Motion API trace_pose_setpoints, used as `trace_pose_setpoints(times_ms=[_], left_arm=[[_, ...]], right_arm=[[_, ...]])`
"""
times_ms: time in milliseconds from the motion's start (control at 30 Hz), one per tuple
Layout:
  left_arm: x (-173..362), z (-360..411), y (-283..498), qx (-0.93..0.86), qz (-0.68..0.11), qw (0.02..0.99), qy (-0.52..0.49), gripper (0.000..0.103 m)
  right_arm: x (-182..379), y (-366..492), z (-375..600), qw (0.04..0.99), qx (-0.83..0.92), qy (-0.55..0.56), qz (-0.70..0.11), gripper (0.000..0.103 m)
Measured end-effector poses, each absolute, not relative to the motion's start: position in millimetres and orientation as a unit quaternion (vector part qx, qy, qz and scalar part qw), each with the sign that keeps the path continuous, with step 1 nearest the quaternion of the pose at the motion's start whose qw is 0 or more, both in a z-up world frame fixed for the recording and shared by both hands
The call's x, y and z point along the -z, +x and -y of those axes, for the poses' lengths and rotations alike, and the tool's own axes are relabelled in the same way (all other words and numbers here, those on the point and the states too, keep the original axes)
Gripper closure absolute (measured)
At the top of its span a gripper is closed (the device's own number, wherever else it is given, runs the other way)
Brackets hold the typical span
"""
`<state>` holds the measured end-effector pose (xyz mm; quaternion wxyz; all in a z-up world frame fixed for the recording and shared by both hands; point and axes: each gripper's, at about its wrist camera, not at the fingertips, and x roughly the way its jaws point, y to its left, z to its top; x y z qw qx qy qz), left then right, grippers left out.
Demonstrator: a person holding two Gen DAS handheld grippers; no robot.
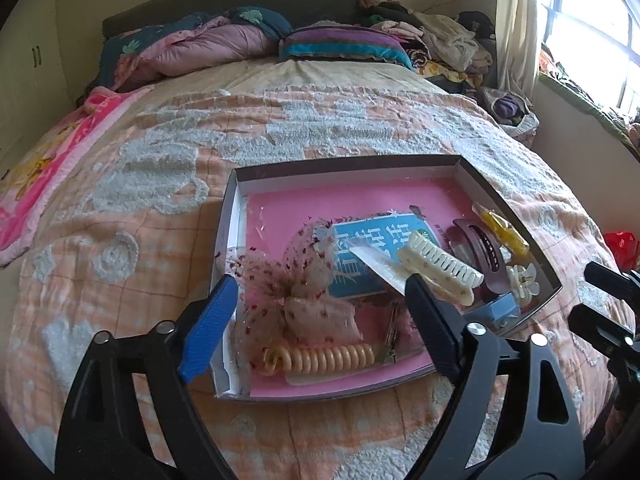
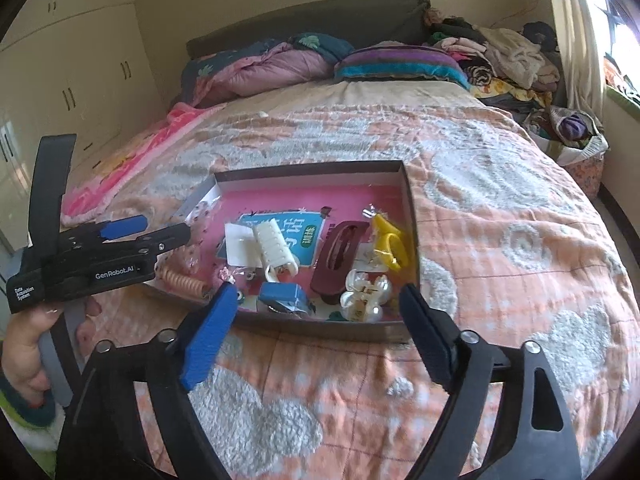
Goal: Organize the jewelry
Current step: 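Open both tools to release the spiral tie and blue box, then lift both open tools away from the tray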
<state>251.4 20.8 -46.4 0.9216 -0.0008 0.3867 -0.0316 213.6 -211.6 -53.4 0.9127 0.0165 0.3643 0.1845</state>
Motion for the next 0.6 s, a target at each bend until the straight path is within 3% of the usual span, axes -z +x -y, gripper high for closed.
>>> trace_pose_setpoints(times_ms=[300, 600], left_arm=[[25, -20, 239, 0.023, -0.375, 0.927, -0.005, 0.010], [-7, -20, 215, 0.016, -0.350, 0.937, -0.006, 0.010]], right_arm=[[33, 193, 220, 0.920, -0.180, 0.026, -0.346, 0.015], [10, 170, 224, 0.928, -0.180, 0.027, -0.324, 0.011]])
